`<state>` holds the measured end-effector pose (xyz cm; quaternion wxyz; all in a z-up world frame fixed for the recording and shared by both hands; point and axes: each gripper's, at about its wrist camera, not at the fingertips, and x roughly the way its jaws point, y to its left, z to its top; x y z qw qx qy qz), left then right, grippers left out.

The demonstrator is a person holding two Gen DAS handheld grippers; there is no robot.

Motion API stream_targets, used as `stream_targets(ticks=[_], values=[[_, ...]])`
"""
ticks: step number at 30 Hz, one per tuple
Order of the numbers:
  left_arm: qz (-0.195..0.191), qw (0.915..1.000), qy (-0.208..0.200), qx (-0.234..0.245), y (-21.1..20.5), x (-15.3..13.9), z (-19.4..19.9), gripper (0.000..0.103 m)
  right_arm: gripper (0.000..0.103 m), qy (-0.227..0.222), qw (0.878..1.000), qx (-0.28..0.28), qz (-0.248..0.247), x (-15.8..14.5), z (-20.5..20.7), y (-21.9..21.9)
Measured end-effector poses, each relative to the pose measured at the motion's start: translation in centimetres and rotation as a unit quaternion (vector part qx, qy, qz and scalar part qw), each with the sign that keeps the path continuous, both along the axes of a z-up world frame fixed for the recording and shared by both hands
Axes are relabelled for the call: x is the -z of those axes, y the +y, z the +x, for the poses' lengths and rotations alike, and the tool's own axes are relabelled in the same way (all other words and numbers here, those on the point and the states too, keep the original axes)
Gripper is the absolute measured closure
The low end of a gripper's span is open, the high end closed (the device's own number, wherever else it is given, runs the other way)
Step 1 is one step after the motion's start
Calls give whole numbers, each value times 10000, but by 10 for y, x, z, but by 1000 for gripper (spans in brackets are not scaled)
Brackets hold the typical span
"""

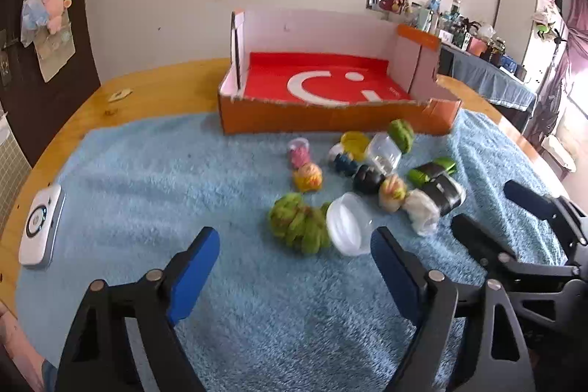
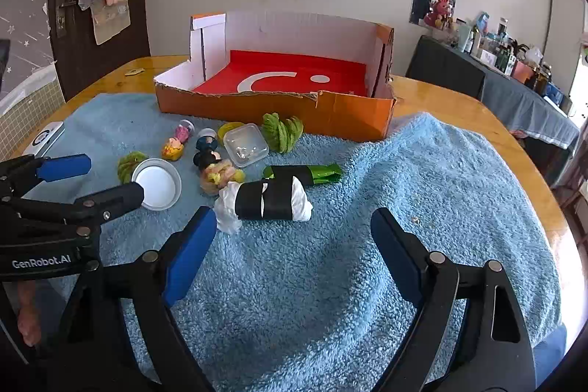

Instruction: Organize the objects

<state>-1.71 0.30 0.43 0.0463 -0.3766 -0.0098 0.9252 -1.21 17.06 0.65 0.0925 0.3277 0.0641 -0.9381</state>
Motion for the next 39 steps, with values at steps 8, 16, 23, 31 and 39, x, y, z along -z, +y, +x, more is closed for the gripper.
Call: stream_targets(ticks=[8,16,23,31,39], values=[[71,9999,-75,-139,-16,1,-6,21,21,-99,9998,-144,-16,1,-9,-7],[-18,9995,-232,-202,-28,9,-11,21,21,-207,9997,-153,24,6,-20,-12],[-85,9995,-297,45,-11,13,-23,24,22,-342,9992,-147,119,13,-27,-17],[-119,9988,-469,90,-7,22,-33,27,36,-498,9986,-204,-16,15,-31,-14],[44,9989,-440,181,-9,16,-35,59,44,-613,9970,-340,-334,12,-31,-10]])
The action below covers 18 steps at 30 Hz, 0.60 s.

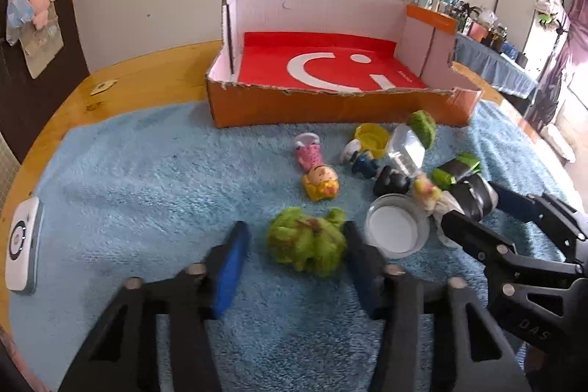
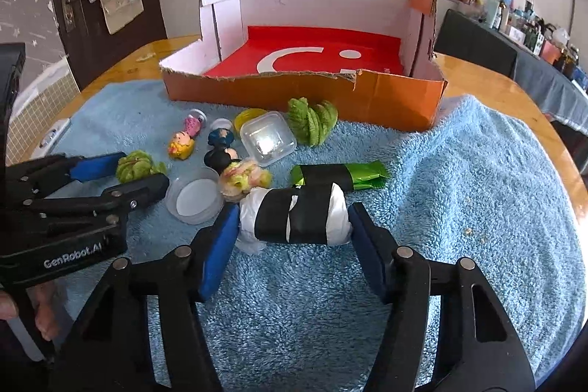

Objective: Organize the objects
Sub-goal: 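Grasp the green knitted bundle with the left tool while the right tool grasps the white-and-black roll, then lift both held toys and carry them over into the red-lined box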

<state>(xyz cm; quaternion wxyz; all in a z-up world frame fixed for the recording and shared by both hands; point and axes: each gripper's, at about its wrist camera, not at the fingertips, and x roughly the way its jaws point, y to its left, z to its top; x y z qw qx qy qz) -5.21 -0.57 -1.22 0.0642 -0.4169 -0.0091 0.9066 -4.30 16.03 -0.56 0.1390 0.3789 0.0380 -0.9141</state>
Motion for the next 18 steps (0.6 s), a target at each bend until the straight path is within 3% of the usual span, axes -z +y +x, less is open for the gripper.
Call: stream_targets(ticks=[4,18], values=[[18,10000,24,68,3,-2,1,64,45,27,10000,17,-90,-5,1,4],[109,9995,281,107,4,-27,6,64,45,245,9993,-77,-258,-32,5,5]])
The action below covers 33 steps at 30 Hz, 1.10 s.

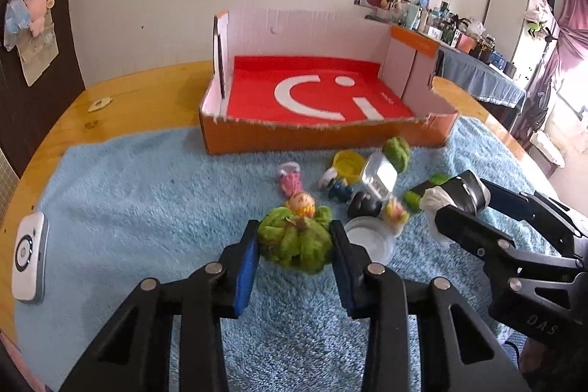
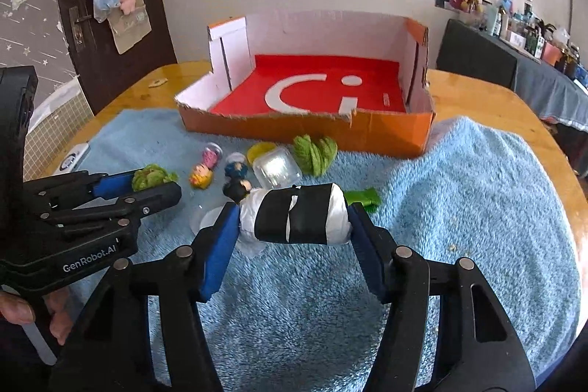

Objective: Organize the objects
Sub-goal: 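Lift both held toys and carry them over into the red-lined box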

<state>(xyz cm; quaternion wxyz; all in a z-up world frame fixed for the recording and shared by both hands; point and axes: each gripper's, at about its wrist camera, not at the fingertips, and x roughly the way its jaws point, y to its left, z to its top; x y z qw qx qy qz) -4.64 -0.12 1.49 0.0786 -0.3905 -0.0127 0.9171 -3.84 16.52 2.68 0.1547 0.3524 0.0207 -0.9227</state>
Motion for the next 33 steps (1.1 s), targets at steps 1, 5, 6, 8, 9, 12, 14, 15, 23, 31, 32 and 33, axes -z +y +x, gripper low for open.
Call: stream_targets(ticks=[1,5,6,8,9,12,14,15,23,31,32,33], values=[[4,10000,24,8,0,-2,0,64,45,22,10000,-5,-14,-2,0,0],[13,9999,112,22,2,-13,-4,64,45,129,9999,-19,-69,-14,-1,0],[22,9999,132,20,2,-15,-5,64,45,163,9998,-22,-77,-18,-2,-1],[33,9998,180,13,1,-20,-8,64,45,204,9997,-36,-91,-22,-4,-1],[37,9998,207,8,1,-23,-10,64,45,234,9997,-41,-99,-26,-5,-1],[50,9996,266,-2,0,-31,-17,64,45,295,9995,-64,-97,-33,-10,-2],[56,9995,304,-5,0,-35,-21,64,45,342,9994,-67,-85,-38,-14,-3],[50,9995,324,-4,0,-38,-24,64,45,360,9993,-68,-83,-40,-16,-4],[33,9992,407,47,5,-51,-43,64,45,425,9990,-68,-122,-52,-34,-4],[27,9990,435,25,8,-56,-65,64,45,322,9993,-25,-186,-56,-57,-2],[28,9991,429,18,7,-57,-69,64,45,316,9993,-17,-194,-56,-59,-1],[24,9991,428,14,7,-57,-71,64,45,313,9993,-14,-196,-57,-62,-1]])
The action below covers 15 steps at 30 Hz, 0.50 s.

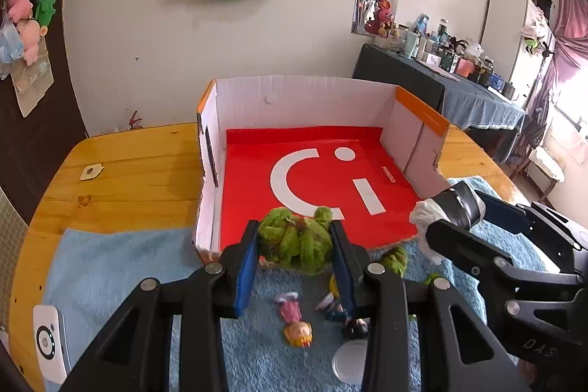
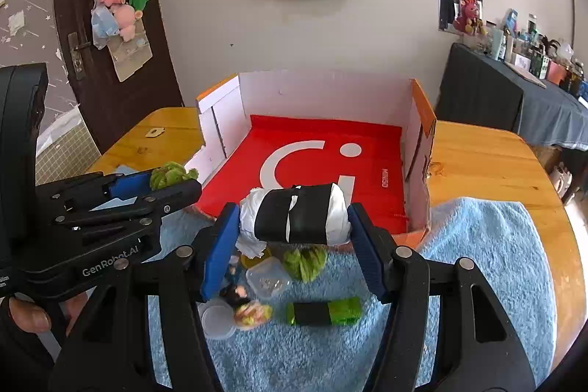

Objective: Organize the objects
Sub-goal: 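Lift both held toys and carry them over into the red-lined box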

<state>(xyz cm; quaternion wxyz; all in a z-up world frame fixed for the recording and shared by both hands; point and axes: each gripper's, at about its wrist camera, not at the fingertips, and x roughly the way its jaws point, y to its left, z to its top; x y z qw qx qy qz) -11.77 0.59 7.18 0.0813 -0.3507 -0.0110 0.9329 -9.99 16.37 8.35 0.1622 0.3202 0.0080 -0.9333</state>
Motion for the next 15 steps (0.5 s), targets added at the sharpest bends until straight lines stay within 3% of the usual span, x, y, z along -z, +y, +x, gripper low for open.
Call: stream_targets(ticks=[15], values=[[20,9999,106,-22,-2,-16,-44,64,45,-2,9999,100,-49,-9,-42,0]])
